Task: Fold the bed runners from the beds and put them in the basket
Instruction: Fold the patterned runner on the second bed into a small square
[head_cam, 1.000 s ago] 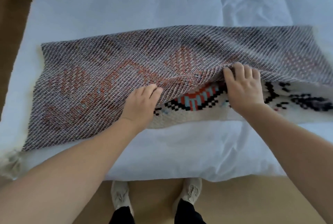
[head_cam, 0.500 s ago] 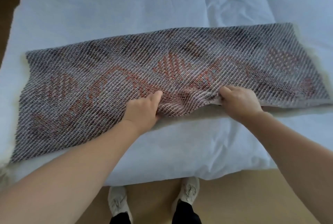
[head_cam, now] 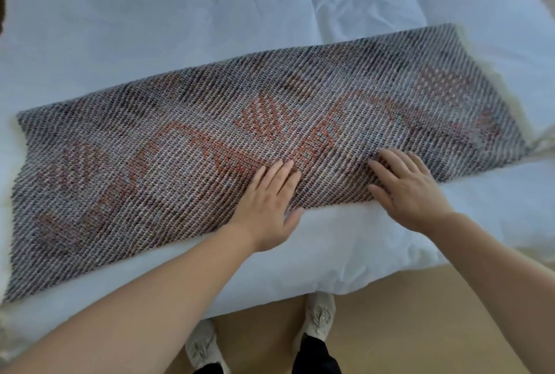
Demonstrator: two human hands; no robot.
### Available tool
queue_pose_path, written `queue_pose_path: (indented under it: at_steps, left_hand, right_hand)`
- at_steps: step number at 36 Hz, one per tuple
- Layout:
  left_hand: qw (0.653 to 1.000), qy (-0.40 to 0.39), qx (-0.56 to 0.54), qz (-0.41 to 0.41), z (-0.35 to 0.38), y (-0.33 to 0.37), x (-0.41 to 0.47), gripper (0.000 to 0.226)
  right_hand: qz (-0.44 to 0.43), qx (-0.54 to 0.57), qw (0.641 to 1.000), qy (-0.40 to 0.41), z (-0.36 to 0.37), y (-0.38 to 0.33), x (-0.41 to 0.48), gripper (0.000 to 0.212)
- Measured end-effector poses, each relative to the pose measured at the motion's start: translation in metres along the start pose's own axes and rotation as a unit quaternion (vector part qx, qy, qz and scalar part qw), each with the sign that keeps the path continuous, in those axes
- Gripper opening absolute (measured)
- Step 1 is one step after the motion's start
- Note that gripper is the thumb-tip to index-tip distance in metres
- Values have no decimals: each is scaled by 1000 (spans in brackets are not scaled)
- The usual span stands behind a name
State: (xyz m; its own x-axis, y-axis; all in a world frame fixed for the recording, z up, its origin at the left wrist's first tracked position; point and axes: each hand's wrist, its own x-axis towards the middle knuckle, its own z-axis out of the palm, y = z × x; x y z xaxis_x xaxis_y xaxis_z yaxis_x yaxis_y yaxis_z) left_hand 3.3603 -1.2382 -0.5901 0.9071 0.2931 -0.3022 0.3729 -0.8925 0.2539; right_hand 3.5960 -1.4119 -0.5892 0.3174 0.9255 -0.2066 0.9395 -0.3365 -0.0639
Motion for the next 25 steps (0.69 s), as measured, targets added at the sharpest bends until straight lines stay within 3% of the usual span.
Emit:
queue_pose_path:
  at_steps: [5, 12, 25]
  left_hand:
    - [999, -38, 10, -13, 6, 43, 51, 69]
    - [996, -81, 36, -5, 19, 101, 96, 68]
    - [999, -39, -10, 26, 9, 163, 180, 64]
  right_hand:
    - [98, -2, 988, -121, 3, 39, -3, 72]
    - [260, 27, 951, -166, 7, 140, -34, 77]
    - [279, 11, 947, -160, -7, 200, -7, 79]
